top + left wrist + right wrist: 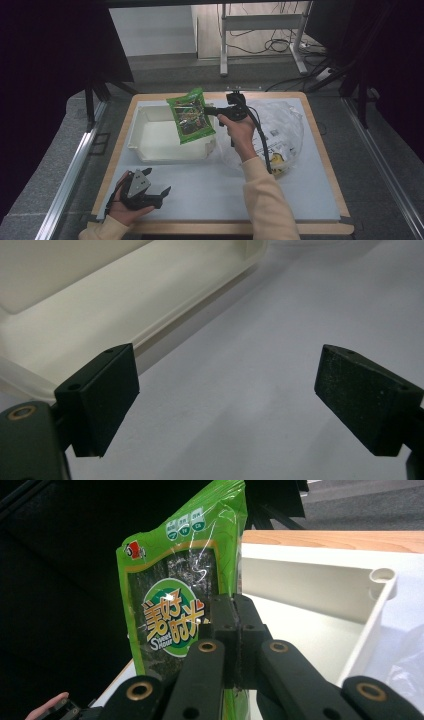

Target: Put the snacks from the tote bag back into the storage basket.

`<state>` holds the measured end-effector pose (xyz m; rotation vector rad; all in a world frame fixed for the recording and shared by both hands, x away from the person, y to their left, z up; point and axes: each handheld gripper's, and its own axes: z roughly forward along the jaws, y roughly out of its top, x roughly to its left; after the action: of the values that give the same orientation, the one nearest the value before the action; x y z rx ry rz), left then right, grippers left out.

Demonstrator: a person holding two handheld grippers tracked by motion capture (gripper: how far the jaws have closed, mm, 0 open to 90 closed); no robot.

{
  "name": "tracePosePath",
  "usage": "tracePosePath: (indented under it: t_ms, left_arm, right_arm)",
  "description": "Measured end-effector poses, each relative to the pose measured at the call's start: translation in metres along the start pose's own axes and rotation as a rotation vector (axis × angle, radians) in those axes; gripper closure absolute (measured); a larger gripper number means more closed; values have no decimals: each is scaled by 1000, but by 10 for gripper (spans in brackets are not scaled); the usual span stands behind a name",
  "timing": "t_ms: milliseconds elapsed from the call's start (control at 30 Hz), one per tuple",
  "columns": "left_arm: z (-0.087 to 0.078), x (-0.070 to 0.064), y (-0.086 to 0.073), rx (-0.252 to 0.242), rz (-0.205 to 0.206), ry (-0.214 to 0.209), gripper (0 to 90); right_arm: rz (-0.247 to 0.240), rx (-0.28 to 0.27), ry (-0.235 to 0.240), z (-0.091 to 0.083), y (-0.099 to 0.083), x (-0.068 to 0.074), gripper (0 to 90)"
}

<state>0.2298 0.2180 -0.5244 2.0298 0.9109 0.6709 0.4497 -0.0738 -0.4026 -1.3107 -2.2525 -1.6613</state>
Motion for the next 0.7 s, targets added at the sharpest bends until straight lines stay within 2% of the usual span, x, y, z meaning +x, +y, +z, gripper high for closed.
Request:
tracePosePath:
  t_ms: [700]
  left_arm:
    - [0,0,0,1,1,-1,106]
  right_arm:
    - [19,44,31,42,-5,13,897]
